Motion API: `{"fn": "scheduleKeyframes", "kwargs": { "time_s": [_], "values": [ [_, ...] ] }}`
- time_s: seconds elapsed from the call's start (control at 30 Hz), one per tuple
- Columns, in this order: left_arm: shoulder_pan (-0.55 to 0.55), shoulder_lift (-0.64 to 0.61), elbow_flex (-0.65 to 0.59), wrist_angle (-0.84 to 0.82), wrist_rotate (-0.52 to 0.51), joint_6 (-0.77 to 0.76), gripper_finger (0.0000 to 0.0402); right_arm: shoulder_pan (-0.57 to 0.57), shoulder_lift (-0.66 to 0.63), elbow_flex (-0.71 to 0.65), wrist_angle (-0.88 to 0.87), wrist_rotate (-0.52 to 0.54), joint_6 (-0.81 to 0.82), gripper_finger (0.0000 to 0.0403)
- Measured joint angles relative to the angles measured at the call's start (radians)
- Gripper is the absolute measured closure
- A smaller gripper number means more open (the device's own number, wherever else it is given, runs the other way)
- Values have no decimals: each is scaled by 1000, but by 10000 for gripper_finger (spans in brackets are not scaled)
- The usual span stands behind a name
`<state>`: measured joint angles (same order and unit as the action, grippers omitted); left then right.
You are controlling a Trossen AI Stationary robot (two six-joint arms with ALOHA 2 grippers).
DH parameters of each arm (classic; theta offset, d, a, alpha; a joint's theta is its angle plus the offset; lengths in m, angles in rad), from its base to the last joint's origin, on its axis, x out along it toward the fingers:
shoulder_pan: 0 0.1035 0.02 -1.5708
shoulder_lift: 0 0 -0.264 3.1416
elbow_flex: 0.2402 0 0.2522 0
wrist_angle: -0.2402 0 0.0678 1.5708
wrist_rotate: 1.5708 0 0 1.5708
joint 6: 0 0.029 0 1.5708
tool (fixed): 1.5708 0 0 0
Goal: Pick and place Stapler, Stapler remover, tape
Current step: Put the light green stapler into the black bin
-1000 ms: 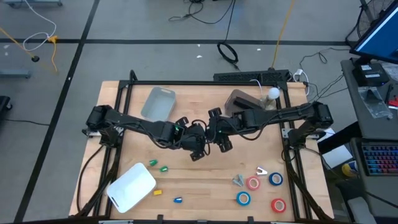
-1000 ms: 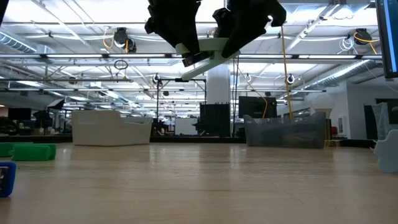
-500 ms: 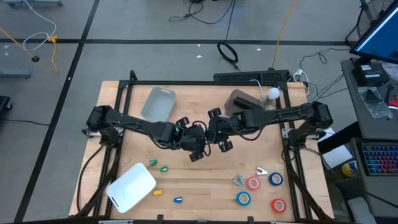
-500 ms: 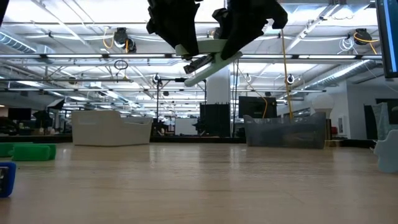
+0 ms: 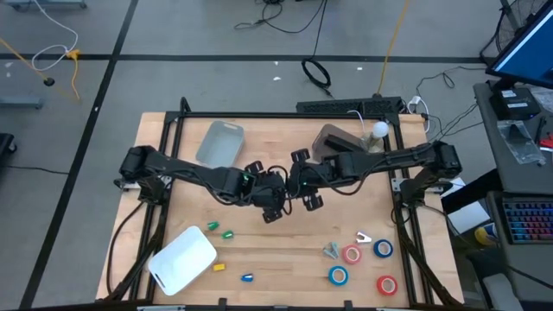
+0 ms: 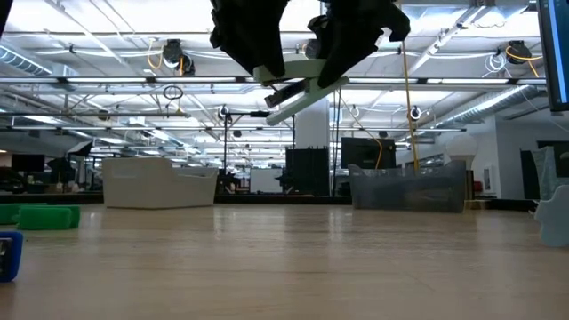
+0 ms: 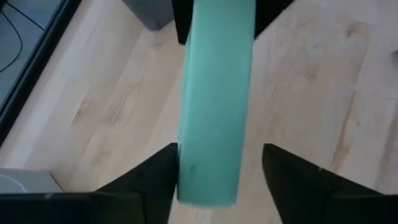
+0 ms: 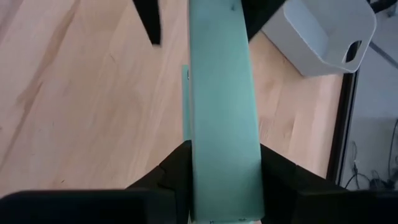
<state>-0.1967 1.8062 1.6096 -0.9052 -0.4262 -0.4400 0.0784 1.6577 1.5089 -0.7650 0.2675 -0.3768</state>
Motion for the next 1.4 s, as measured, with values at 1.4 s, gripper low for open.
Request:
{"fn": "scheduleKeyframes", "kwargs": {
  "time_s": [1.4],
  "values": [
    [-28,-33,1,-202,-12,-117,130,-466,-525,-639,132,75,414,285]
  ]
}}
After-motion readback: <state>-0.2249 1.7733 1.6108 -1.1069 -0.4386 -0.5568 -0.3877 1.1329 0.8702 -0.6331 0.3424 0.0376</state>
